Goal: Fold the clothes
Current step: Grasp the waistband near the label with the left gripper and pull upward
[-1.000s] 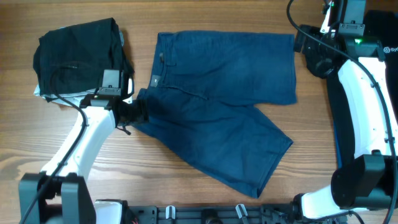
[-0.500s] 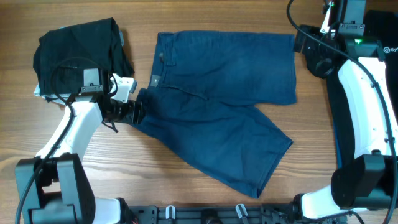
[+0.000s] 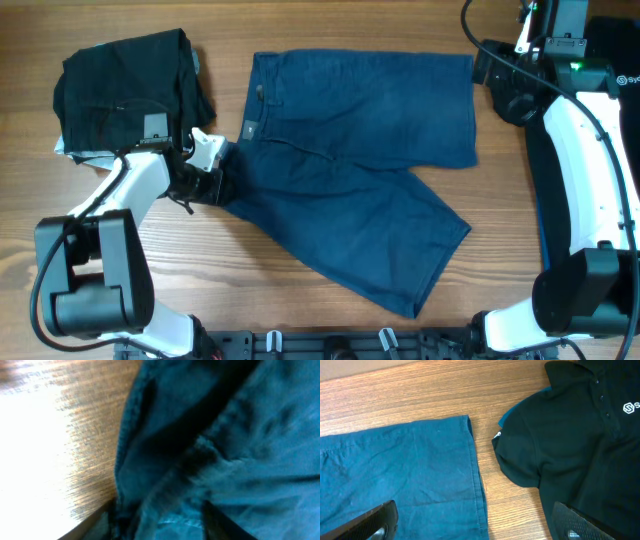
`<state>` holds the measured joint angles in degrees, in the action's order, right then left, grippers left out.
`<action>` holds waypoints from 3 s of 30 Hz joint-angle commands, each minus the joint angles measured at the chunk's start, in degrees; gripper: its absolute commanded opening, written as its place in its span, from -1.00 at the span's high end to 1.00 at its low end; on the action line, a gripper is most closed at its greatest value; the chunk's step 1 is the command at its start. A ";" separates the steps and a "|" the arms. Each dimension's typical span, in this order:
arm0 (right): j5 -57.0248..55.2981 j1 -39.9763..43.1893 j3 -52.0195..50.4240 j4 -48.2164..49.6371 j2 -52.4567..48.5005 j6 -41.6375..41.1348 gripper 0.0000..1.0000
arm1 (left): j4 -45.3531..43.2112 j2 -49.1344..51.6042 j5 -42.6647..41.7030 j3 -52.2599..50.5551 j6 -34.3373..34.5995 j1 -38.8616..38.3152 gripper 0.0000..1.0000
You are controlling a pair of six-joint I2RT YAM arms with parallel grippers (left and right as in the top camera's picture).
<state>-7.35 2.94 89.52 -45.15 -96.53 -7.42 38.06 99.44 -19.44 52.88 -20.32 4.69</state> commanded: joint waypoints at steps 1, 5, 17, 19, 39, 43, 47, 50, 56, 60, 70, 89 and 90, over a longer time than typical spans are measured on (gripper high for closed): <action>-0.37 -0.24 0.00 0.11 -0.66 -0.07 -0.99 | 0.57 1.49 -0.26 -0.37 0.52 0.20 0.38; -0.37 -0.24 0.00 0.11 -0.66 -0.09 -0.99 | 1.97 1.49 -0.26 -0.37 10.43 0.20 0.67; -0.35 -0.24 0.00 0.11 -0.66 -0.09 -1.00 | 17.16 1.51 -0.28 -0.37 25.35 0.20 -0.21; -0.37 -0.24 0.00 0.11 -0.66 -0.09 -0.99 | 18.03 1.44 -0.55 -0.33 25.35 0.20 -0.32; -0.37 -0.24 0.00 0.11 -0.66 -0.09 -1.00 | 1.84 0.59 -4.52 14.40 25.92 -7.65 0.60; -0.37 -0.24 0.00 0.11 -0.66 -0.07 -0.99 | 1.51 5.64 -0.33 14.40 25.94 -10.43 0.58; -0.37 -0.24 0.00 0.11 -0.66 -0.09 -0.99 | 1.92 11.13 3.02 14.40 25.94 -10.32 0.60; -0.37 -0.24 0.00 0.11 -0.66 -0.07 -0.99 | 2.29 14.25 3.65 14.38 25.94 -10.32 0.62; -0.37 -0.24 0.00 0.11 -0.66 -0.07 -0.99 | 4.24 18.34 3.43 13.46 25.97 -10.49 0.70; -0.37 -0.24 0.00 0.11 -0.66 -0.07 -0.99 | 5.22 13.00 3.43 15.43 26.88 -10.43 0.77; -0.35 -0.28 0.00 0.11 -0.66 -0.07 -0.99 | -9.01 -2.25 0.61 18.08 27.28 -11.72 -0.09; -0.35 -0.28 0.00 0.11 -0.66 -0.07 -0.99 | -43.93 21.51 0.85 18.05 27.47 -11.56 -0.28; -0.37 -0.28 0.00 0.11 -0.66 -0.07 -0.99 | -44.30 22.10 0.85 18.05 27.47 -11.56 -0.27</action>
<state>-7.35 2.94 89.52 -45.15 -96.53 -7.44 -4.47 119.52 -18.31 70.76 6.96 -6.96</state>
